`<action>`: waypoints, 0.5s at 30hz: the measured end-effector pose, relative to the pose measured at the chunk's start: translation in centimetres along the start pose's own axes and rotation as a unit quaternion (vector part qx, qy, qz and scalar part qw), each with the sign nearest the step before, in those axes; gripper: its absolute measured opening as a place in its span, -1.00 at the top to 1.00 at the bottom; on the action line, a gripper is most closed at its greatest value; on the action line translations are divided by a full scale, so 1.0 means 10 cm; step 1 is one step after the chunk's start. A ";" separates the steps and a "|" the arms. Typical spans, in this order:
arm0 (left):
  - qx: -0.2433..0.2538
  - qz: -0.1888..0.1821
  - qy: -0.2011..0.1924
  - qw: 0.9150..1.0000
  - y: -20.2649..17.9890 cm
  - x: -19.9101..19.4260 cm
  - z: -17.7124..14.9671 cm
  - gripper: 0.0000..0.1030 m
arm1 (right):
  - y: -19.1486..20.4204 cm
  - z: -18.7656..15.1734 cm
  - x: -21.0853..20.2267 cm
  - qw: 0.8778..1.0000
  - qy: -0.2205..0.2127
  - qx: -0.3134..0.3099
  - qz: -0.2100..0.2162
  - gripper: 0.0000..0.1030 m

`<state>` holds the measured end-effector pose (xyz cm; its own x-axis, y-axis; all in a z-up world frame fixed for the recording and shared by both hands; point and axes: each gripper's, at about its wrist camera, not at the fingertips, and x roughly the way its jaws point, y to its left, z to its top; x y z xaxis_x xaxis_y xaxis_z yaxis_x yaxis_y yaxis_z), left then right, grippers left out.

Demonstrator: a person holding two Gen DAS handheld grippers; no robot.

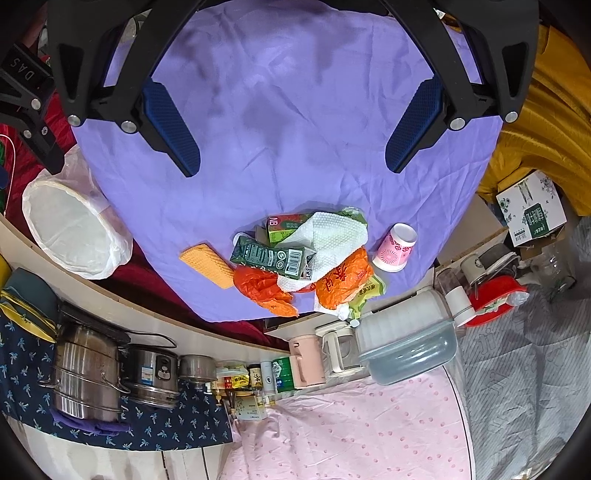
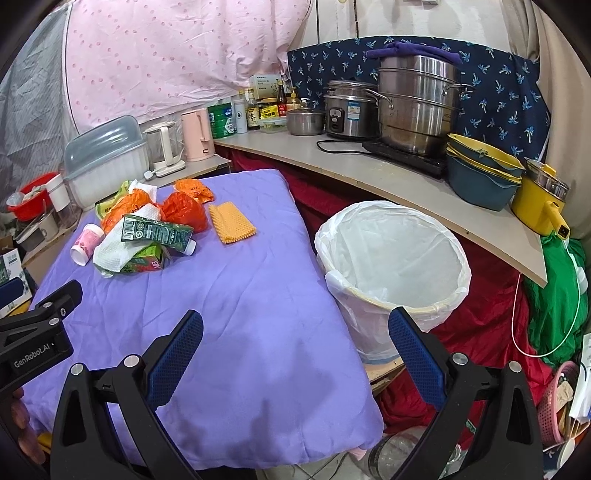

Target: Collect trash

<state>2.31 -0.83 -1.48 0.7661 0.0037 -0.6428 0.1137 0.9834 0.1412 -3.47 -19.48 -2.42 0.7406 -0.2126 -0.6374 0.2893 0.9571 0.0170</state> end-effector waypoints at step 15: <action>-0.001 0.001 -0.001 1.000 0.01 0.00 -0.01 -0.85 | -0.01 0.00 0.01 1.000 -0.001 0.000 -0.002 -0.87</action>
<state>2.24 -0.74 -1.53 0.7680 0.0043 -0.6404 0.1118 0.9837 0.1407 -3.45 -19.61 -2.47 0.7410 -0.2174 -0.6353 0.2926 0.9561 0.0142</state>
